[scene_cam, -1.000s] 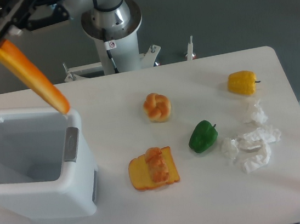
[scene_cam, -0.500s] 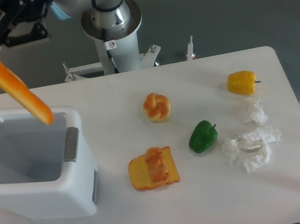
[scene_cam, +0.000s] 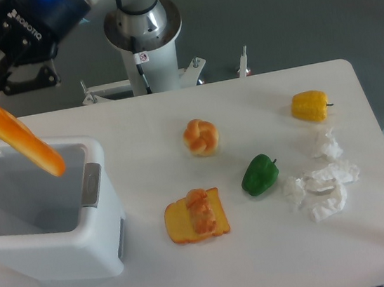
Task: Place the long bread in the trash can
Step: 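Lower the loaf end-first into the trash bin opening, then open the gripper to release the loaf into the bin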
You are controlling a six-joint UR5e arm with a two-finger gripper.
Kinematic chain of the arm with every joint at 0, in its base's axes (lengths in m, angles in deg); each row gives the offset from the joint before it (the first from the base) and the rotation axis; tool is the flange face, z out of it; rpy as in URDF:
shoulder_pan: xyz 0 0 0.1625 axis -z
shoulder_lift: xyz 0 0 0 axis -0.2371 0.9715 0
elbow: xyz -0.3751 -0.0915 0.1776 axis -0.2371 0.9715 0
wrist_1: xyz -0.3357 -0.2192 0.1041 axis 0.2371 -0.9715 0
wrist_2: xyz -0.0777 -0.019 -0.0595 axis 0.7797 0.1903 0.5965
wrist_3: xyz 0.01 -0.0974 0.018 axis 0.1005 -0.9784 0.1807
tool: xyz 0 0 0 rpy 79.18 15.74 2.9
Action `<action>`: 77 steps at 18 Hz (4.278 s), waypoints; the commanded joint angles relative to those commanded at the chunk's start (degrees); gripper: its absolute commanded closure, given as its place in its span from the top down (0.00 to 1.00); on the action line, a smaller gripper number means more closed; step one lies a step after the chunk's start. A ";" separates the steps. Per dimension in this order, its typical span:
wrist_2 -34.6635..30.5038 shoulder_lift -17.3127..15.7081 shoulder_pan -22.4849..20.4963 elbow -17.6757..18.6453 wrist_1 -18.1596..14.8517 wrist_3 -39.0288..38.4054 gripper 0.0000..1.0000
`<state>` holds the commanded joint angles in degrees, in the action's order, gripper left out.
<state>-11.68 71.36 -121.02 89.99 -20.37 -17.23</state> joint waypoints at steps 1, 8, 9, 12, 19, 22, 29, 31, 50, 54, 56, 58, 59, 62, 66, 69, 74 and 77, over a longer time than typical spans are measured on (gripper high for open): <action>0.00 0.26 0.09 0.00 0.00 0.00 0.00; -0.18 1.58 0.61 0.79 0.18 0.35 0.00; -0.26 1.76 0.70 1.05 0.18 0.44 0.00; -0.44 2.02 0.70 1.58 0.26 0.53 0.00; -0.61 2.02 0.70 4.22 0.26 2.99 0.01; -0.62 2.55 0.70 4.48 0.26 3.69 0.01; -0.62 3.69 0.88 5.98 0.26 5.28 0.01; -0.62 4.04 0.88 5.98 0.26 5.28 0.01; -0.62 5.28 1.32 6.68 0.26 9.93 0.43; -0.62 5.28 1.32 6.68 0.26 10.02 0.45; -0.62 5.28 1.32 6.59 0.26 9.93 0.47; -0.62 5.19 1.32 6.68 0.26 9.93 0.49; -0.62 5.10 1.32 6.59 0.26 10.02 0.50; -0.62 5.10 1.32 6.68 0.26 10.02 0.54; -0.62 4.93 1.32 6.59 0.26 10.02 0.57; -0.62 4.75 1.32 6.59 0.26 10.02 0.57; -0.62 4.92 1.23 6.50 0.26 10.89 0.59; -0.70 4.84 0.53 6.33 0.26 13.97 0.69</action>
<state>-12.39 76.20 -120.49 96.32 -20.11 -3.25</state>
